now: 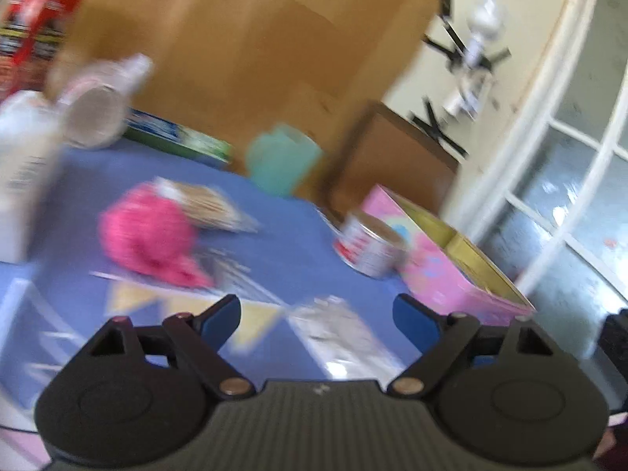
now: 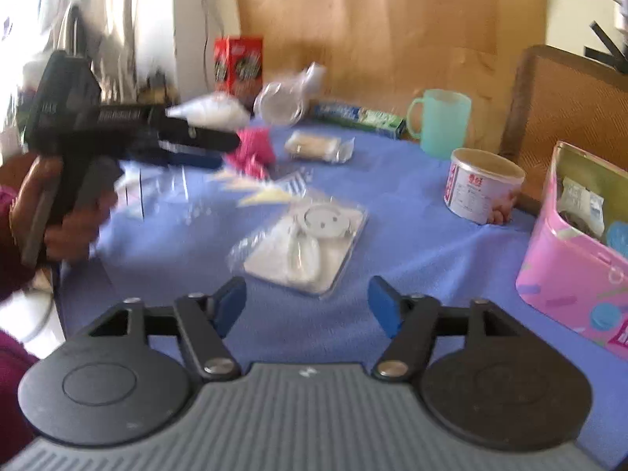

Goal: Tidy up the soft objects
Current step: 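Carry the bagged keychain with the right gripper and drop it into the tin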

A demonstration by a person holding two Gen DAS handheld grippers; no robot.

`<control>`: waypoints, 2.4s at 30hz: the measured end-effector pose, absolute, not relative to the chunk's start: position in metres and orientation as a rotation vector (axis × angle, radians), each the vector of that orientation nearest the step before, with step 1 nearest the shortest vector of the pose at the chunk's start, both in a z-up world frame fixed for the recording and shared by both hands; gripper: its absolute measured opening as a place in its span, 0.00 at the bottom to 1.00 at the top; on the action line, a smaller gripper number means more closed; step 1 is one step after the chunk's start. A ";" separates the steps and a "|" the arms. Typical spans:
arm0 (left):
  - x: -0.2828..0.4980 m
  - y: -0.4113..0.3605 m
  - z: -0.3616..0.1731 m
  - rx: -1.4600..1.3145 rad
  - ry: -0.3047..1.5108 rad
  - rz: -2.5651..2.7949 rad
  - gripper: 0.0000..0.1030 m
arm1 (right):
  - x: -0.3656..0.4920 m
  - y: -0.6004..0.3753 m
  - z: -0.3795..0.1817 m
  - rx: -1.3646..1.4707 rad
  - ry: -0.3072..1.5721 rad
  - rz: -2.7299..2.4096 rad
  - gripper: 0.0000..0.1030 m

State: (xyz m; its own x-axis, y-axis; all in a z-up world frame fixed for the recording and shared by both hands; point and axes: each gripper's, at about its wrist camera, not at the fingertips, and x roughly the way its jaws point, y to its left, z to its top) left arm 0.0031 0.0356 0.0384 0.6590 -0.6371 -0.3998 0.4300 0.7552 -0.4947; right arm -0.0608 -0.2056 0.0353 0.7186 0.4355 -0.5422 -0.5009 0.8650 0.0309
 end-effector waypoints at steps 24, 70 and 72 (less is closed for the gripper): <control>0.008 -0.094 0.102 -0.193 0.568 -0.718 0.83 | -0.048 -0.228 0.057 -0.159 0.286 0.358 0.76; -0.022 -0.112 0.075 0.020 0.625 -0.527 0.88 | -0.072 -0.314 0.075 0.200 0.231 -0.164 0.76; -0.023 -0.103 0.073 0.021 0.625 -0.506 0.88 | -0.071 -0.304 0.076 0.191 0.236 -0.153 0.76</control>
State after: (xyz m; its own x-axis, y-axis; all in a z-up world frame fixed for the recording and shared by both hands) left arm -0.0229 -0.1033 0.0726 0.6939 -0.4466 -0.5649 0.4590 0.8787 -0.1308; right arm -0.0712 -0.3045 0.0755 0.9609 -0.1280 -0.2456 0.1726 0.9703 0.1697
